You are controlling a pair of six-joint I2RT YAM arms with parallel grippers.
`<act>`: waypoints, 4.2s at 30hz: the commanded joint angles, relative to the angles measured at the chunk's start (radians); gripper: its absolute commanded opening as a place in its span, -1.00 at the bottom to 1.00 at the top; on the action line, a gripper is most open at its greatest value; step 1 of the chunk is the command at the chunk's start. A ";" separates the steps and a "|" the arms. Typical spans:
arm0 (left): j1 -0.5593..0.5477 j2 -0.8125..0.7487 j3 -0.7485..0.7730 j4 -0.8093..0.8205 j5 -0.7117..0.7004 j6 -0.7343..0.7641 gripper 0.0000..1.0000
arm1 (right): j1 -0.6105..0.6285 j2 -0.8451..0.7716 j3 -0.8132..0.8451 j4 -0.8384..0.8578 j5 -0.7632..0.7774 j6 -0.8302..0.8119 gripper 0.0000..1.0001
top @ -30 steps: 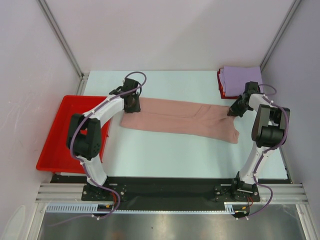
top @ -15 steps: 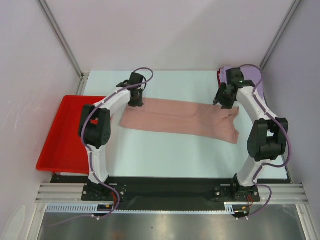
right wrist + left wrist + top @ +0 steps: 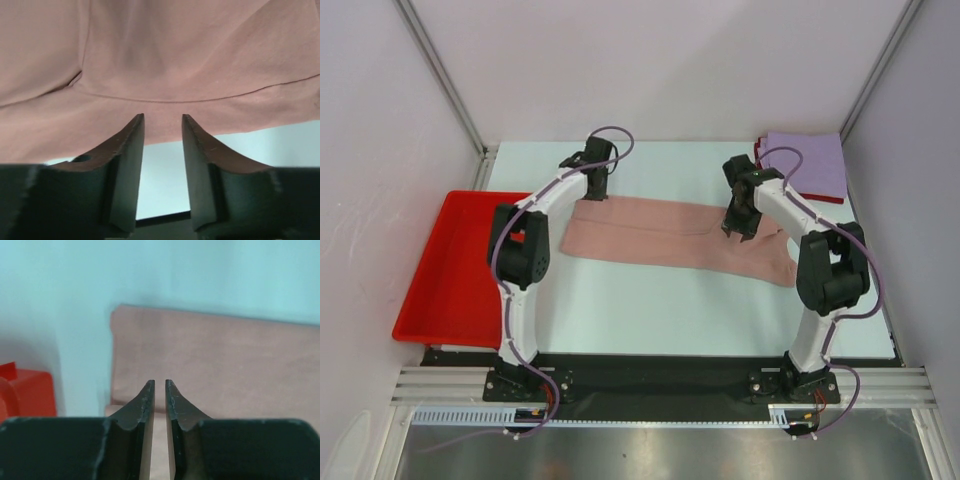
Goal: Fold and stack the t-shirts
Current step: Fold the tshirt
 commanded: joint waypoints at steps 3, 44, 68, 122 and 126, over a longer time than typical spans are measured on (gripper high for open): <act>-0.025 0.070 0.098 -0.119 -0.241 -0.008 -0.65 | 0.045 0.071 0.062 0.008 0.116 0.051 -0.26; -0.137 -0.296 -0.708 -0.234 0.133 -0.415 -0.42 | 0.123 -0.072 -0.072 0.071 0.035 -0.086 -0.17; -0.226 -0.476 -0.411 -0.437 -0.120 -0.418 -0.27 | -0.026 -0.050 -0.112 0.114 0.070 -0.189 -0.17; 0.039 -1.045 -0.652 -0.390 0.189 -0.373 -0.11 | 0.667 0.072 0.134 0.246 -0.364 -0.070 -0.19; 0.039 -1.097 -0.617 -0.446 0.071 -0.372 -0.10 | 0.732 0.157 0.149 0.296 -0.361 -0.067 -0.88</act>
